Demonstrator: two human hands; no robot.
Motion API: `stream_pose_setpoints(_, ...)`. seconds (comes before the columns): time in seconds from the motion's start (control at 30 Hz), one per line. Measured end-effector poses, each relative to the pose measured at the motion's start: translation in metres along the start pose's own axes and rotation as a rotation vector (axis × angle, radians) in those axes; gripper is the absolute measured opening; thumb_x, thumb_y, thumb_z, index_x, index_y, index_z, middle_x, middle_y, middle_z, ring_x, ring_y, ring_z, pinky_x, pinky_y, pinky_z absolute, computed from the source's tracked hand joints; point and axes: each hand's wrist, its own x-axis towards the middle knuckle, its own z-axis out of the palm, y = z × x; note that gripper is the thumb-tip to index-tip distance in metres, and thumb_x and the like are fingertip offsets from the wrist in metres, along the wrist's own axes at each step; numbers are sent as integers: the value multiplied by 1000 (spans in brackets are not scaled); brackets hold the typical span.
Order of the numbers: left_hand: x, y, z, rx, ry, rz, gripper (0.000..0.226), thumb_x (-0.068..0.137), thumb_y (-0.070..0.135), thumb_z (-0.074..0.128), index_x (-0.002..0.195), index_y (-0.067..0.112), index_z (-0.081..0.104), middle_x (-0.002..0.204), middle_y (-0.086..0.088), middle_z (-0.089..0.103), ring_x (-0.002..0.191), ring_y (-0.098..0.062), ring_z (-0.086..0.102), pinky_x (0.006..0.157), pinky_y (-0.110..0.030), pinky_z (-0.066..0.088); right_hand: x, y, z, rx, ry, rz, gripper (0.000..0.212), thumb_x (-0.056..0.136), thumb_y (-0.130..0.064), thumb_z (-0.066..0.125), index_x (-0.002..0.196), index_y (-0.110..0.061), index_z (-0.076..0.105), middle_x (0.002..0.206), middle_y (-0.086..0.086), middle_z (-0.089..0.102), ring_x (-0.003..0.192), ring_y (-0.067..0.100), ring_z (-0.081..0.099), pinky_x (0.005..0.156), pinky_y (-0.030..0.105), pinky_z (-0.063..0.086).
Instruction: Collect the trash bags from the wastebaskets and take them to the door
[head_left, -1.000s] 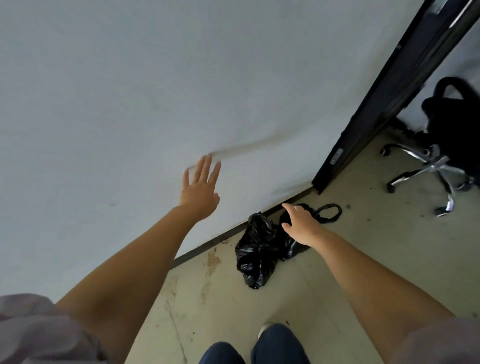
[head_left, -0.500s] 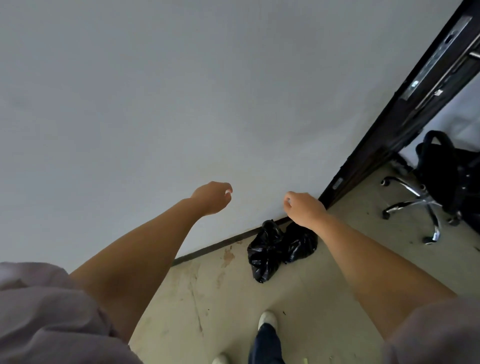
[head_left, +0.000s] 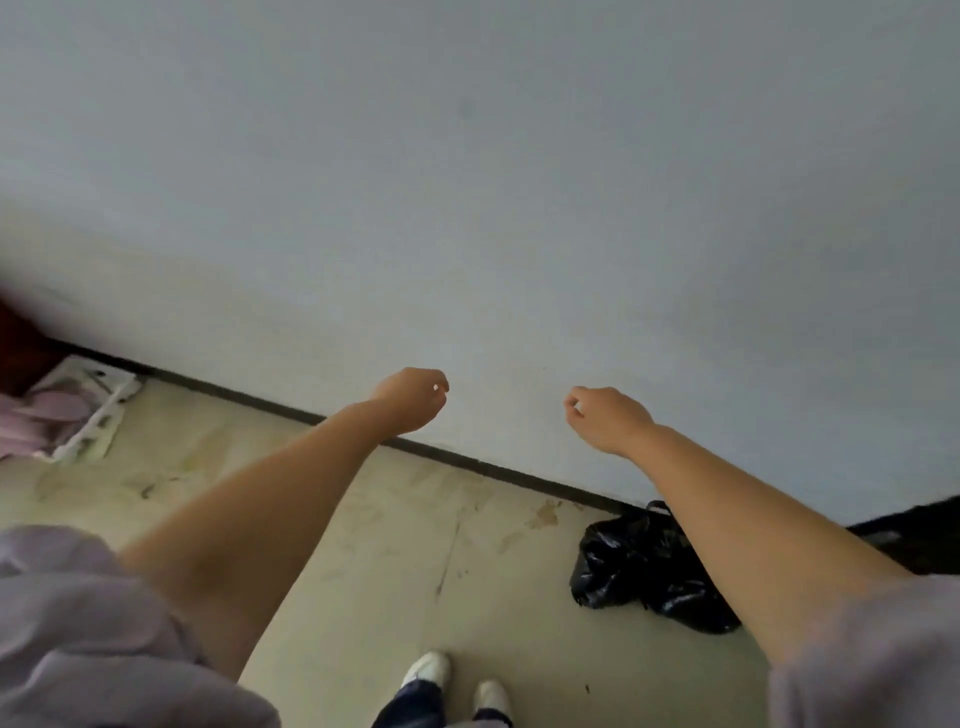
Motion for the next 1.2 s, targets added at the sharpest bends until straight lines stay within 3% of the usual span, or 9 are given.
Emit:
stream_pose_setpoints(0.07, -30, -28, 2, -57, 43, -108, 32, 95, 19, 40, 118, 16, 62, 123, -7, 62, 104, -27, 61, 87, -32, 47, 13, -29, 7, -32, -31, -103, 29, 97, -26, 33, 108, -14, 57, 106, 7, 63, 90, 25, 60, 75, 34, 48)
stream_pose_setpoints(0.2, -102, -83, 8, -130, 129, -298, 31, 95, 21, 39, 109, 11, 65, 106, -9, 68, 95, -27, 63, 85, -38, 53, 26, -100, 29, -109, -102, -322, 28, 95, -23, 34, 93, -7, 57, 94, 11, 62, 74, 22, 52, 60, 29, 37)
stream_pose_setpoints(0.37, -193, -142, 14, -225, 250, -536, 30, 96, 21, 39, 111, 13, 65, 104, -8, 68, 95, -26, 63, 84, -36, 53, 16, -211, 61, -214, -184, -600, 23, 95, -23, 35, 84, -13, 53, 88, 7, 58, 77, 24, 51, 67, 31, 39)
stream_pose_setpoints(0.57, -297, -213, 26, -287, 362, -793, 30, 95, 19, 39, 111, 14, 64, 107, -7, 68, 96, -27, 63, 83, -34, 51, -13, -339, 112, -342, -228, -897, 31, 95, -27, 36, 101, -10, 61, 106, 11, 64, 95, 31, 60, 81, 39, 50)
stream_pose_setpoints(0.7, -359, -270, 42, -271, 376, -928, 31, 95, 22, 38, 111, 20, 64, 110, -5, 67, 96, -26, 63, 77, -31, 49, -40, -425, 154, -483, -231, -1054, 33, 96, -26, 35, 109, -10, 61, 117, 13, 59, 105, 32, 57, 85, 37, 46)
stream_pose_setpoints(0.97, -439, -377, 43, -266, 419, -1042, 38, 98, 28, 35, 132, 21, 48, 129, -7, 59, 115, -28, 56, 89, -33, 45, -101, -560, 233, -530, -111, -1139, 31, 97, -24, 35, 115, -8, 55, 125, 14, 51, 119, 32, 47, 97, 42, 38)
stream_pose_setpoints(1.2, -479, -455, 47, -327, 379, -1067, 40, 99, 28, 35, 137, 20, 43, 133, -6, 56, 119, -26, 54, 90, -32, 44, -134, -661, 286, -582, -162, -1196, 31, 97, -24, 37, 116, -8, 55, 124, 14, 52, 118, 31, 47, 97, 40, 37)
